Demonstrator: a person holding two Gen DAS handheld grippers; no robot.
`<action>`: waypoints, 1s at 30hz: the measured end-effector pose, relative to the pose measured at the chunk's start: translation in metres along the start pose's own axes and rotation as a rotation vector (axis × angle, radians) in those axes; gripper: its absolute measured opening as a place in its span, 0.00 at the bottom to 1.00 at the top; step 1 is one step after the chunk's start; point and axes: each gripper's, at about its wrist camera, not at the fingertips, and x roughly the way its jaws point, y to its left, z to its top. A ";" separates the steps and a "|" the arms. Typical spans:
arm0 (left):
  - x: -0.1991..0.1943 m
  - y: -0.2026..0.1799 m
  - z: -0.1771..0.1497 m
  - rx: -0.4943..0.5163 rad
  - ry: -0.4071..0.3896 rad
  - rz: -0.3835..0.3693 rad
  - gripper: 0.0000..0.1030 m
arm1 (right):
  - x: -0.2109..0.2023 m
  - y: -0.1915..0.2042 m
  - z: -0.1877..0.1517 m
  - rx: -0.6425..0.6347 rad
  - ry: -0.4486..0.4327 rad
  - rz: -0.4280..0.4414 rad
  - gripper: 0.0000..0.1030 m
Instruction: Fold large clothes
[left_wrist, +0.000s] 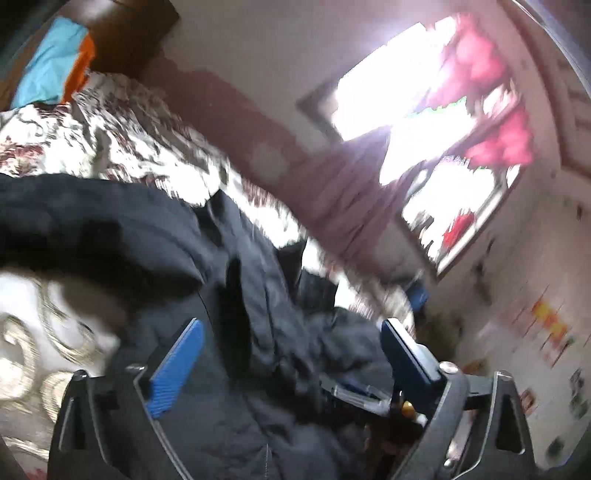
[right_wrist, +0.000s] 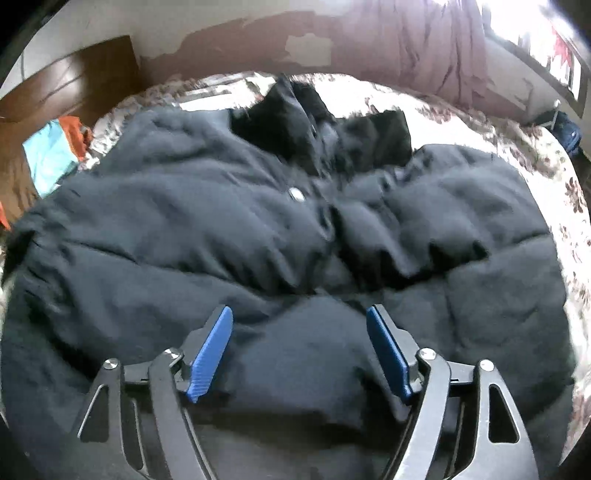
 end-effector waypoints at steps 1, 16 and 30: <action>-0.011 0.007 0.006 -0.028 -0.036 0.008 0.96 | -0.006 0.006 0.005 -0.006 -0.015 0.005 0.76; -0.128 0.204 0.038 -0.695 -0.321 0.236 0.97 | -0.004 0.140 0.060 -0.060 -0.116 0.069 0.79; -0.118 0.278 0.038 -0.890 -0.291 0.275 0.95 | 0.023 0.166 0.017 -0.086 -0.198 0.025 0.96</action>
